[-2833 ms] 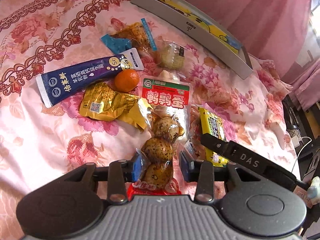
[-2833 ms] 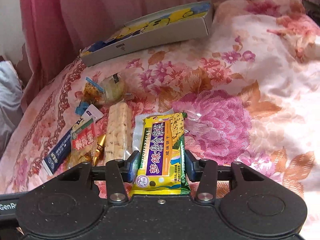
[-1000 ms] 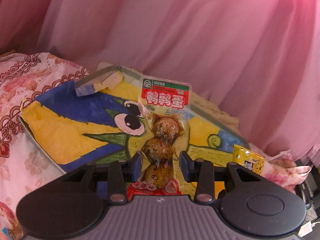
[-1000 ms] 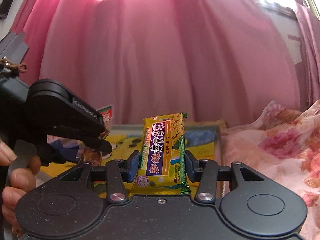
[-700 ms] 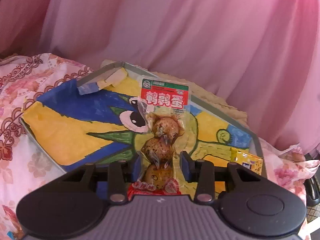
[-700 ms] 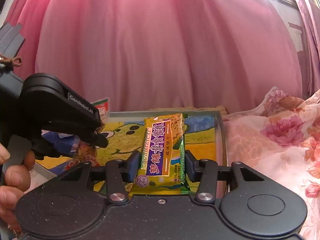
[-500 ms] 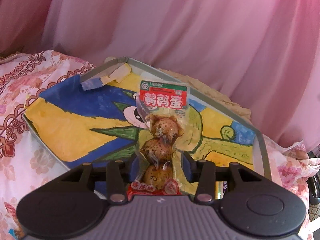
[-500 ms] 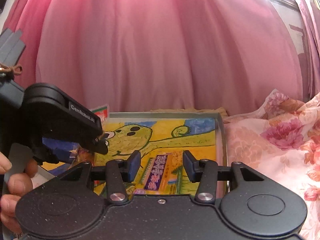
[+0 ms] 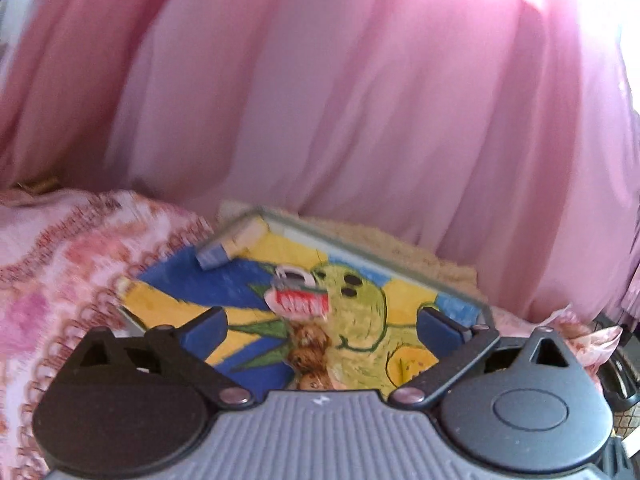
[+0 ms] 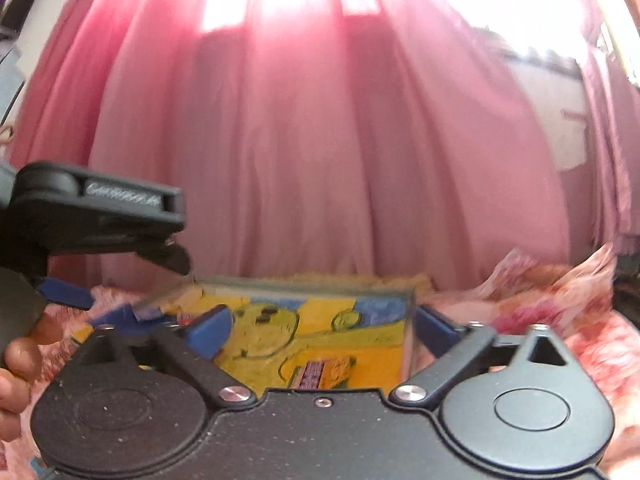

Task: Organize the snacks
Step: 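Open both tools to release the packs into the tray and withdraw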

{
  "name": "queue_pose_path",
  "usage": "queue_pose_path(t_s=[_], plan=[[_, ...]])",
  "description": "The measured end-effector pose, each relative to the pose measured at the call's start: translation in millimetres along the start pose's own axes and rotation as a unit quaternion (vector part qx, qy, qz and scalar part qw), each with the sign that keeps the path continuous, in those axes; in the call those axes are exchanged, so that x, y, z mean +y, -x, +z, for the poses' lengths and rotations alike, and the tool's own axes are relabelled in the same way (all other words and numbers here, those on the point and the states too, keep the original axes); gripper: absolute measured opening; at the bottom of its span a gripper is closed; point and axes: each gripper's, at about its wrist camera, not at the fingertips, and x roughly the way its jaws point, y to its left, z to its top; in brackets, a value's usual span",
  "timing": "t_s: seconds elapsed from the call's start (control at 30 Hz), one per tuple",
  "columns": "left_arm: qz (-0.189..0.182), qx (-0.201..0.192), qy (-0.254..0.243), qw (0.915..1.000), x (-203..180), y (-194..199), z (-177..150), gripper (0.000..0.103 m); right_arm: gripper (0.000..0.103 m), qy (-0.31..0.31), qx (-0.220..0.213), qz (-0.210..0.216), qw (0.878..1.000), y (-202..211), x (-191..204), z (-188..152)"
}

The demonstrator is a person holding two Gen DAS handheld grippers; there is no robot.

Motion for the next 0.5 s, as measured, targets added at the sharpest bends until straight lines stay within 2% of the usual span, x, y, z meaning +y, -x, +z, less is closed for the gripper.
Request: queue_pose_path(t_s=[0.2,0.5], plan=[[0.003,-0.044,-0.007,0.999,11.8,60.8,-2.1,0.103,0.102,-0.007,-0.036,0.008,0.999,53.7,1.4,19.0],[0.022,-0.092,-0.028,0.9951,33.1,147.8,-26.9,0.103,0.102,-0.028,-0.073,-0.002,0.997,134.7,6.3,21.6]])
